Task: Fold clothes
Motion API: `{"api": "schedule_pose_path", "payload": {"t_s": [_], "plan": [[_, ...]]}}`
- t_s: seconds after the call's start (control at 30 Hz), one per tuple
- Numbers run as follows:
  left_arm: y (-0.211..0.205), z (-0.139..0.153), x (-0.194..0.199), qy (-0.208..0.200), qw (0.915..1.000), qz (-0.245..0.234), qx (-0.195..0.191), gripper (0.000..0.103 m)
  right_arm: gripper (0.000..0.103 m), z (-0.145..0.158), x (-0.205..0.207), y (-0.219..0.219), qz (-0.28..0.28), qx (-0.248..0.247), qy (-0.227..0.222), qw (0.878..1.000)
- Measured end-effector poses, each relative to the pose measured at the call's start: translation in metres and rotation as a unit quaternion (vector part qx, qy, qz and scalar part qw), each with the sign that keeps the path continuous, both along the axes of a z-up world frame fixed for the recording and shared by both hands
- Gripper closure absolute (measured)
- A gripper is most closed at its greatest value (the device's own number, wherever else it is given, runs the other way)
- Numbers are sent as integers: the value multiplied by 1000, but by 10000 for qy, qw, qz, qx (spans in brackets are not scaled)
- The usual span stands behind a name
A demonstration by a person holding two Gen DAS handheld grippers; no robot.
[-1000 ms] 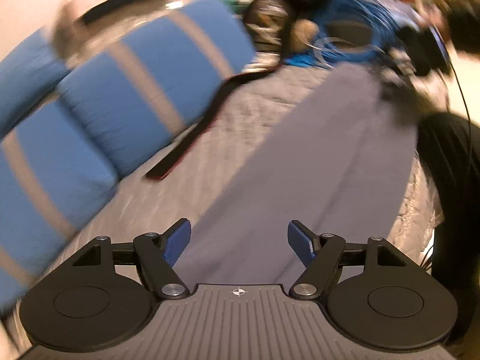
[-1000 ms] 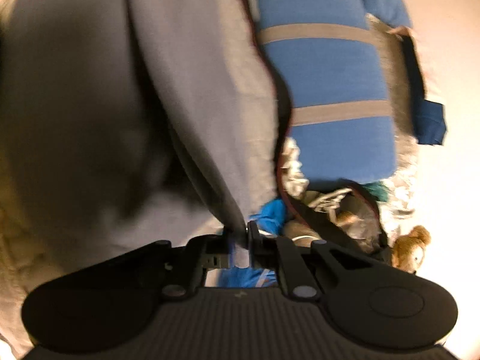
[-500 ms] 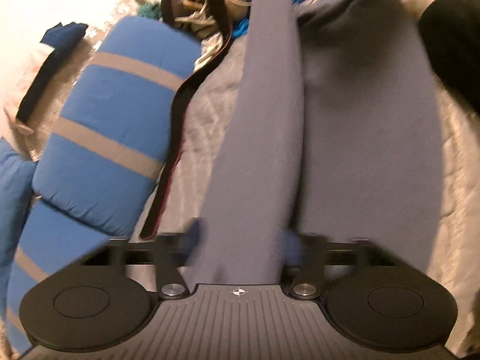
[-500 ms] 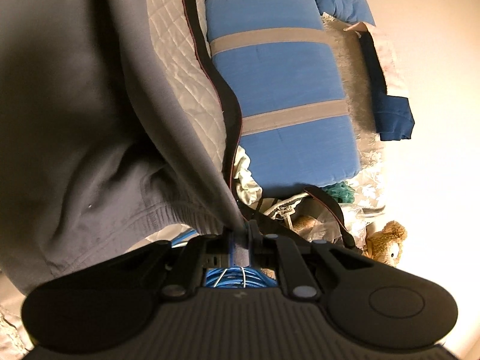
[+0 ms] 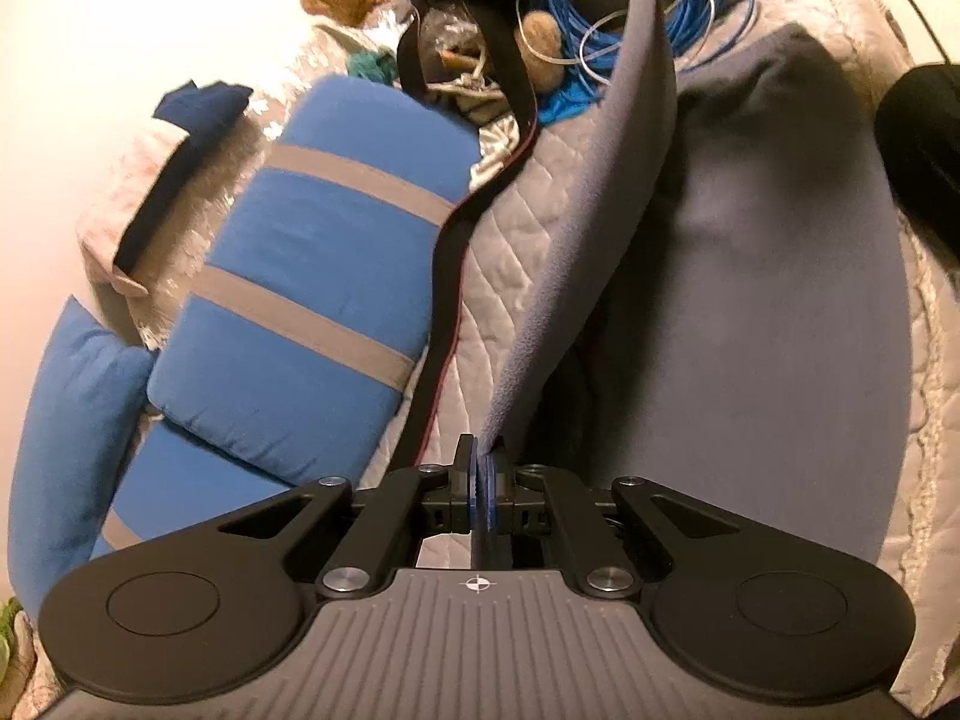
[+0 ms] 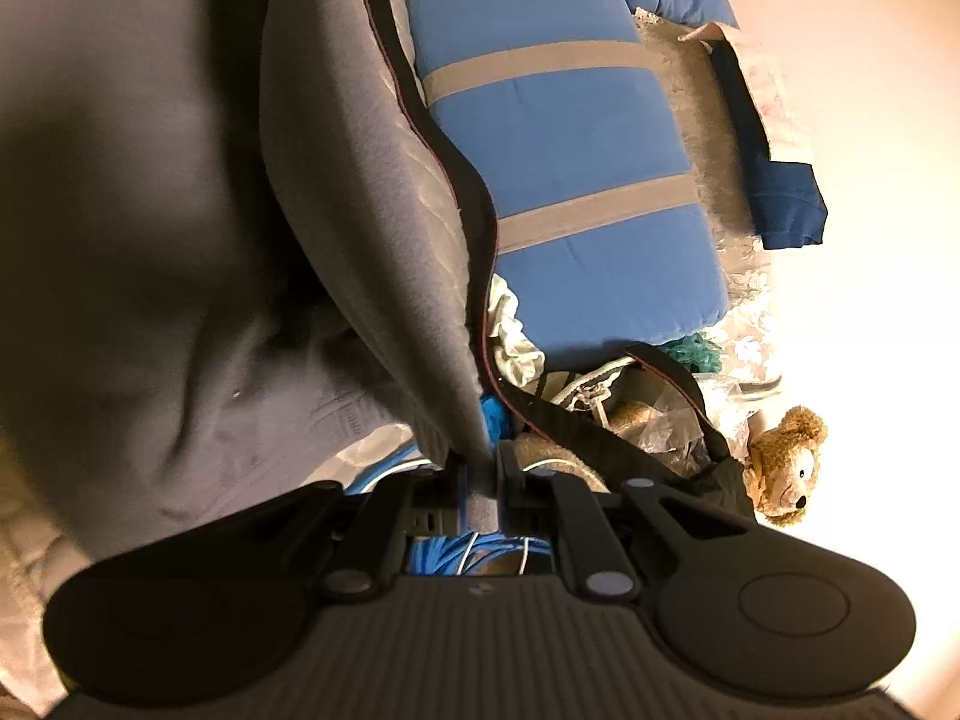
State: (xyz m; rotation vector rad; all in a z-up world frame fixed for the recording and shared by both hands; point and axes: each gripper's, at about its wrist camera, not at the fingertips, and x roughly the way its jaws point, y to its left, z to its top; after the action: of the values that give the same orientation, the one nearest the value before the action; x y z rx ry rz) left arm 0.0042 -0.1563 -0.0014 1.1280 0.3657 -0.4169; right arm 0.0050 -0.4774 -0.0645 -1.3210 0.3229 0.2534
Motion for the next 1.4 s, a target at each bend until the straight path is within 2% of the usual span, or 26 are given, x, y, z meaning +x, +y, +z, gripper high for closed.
{"api": "schedule_pose_path", "payload": {"t_s": [0.17,0.43,0.8,1.1,1.2,1.4], "plan": [[-2,0,-22,117,9995,-261,163,100,94,-17,-26,-7,59,-44,148,9999],[2,-37,-60,472,9950,-621,624,100,95,-53,-58,-12,174,-225,476,9985],[0,-74,-71,1136,9878,-682,819,100,95,-80,-63,-15,284,-642,531,9961],[-2,-88,-73,1402,9831,-655,980,101,95,-83,-69,-14,323,-846,811,9926],[-4,-86,-78,1326,9830,-690,1067,101,95,-83,-71,-16,334,-867,885,9917],[0,-89,-80,1440,9803,-744,1133,101,94,-81,-73,-15,303,-877,1033,9903]]}}
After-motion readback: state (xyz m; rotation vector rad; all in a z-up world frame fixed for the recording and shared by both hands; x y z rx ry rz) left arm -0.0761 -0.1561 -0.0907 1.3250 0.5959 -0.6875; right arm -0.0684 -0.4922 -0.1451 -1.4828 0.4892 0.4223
